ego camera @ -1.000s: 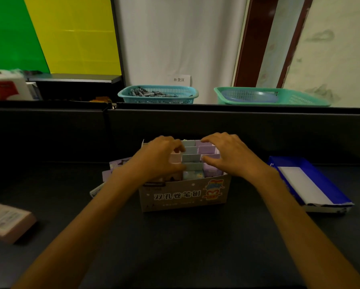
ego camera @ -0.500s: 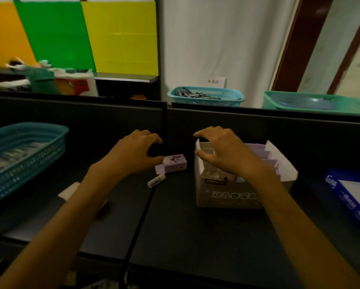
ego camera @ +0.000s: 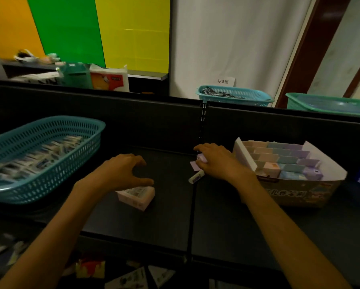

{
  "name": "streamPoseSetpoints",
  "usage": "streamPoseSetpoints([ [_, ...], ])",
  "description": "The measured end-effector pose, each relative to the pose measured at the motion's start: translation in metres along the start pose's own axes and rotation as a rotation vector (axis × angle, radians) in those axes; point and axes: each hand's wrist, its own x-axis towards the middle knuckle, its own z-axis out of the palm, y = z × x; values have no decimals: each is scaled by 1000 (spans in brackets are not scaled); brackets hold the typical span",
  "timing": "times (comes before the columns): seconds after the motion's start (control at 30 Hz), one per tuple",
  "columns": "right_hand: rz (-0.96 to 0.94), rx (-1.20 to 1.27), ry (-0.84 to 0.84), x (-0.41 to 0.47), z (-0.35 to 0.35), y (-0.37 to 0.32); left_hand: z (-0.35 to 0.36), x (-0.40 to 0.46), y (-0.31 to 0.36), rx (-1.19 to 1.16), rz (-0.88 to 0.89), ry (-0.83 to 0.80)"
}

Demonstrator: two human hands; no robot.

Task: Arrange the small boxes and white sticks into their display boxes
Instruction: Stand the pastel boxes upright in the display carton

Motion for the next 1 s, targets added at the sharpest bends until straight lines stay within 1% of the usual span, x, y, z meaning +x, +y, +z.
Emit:
streamPoseSetpoints([
  [0.07,73,10,-14,9,13,1,3,-2,-13,-52,-14,-129],
  [0.13,138,18,-24,17,24,5,6,-2,-24,-85,-11,-215],
  [0.27,201,9,-51,26,37,13,12,2,-36,-46,28,-308],
  [0.33,225,27,-66,29,40,18,14,5,-37,-34,72,-321],
  [0.43,253,3,-88,32,45,25,19,12,-36,-60,123,-268],
  [0.53,255,-62,-84,31,47,29,23,20,-35,-93,159,-136],
  [0.6,256,-63,-85,29,47,30,24,24,-33,-77,168,-56],
  [0.67,260,-22,-73,26,47,31,27,27,-32,-58,177,-19],
  [0.77,263,56,-35,21,46,31,27,28,-29,-32,151,-9],
  [0.9,300,226,28,13,45,31,20,26,-25,29,156,61],
  [1.0,324,320,77,7,41,30,16,26,-23,51,181,67],
])
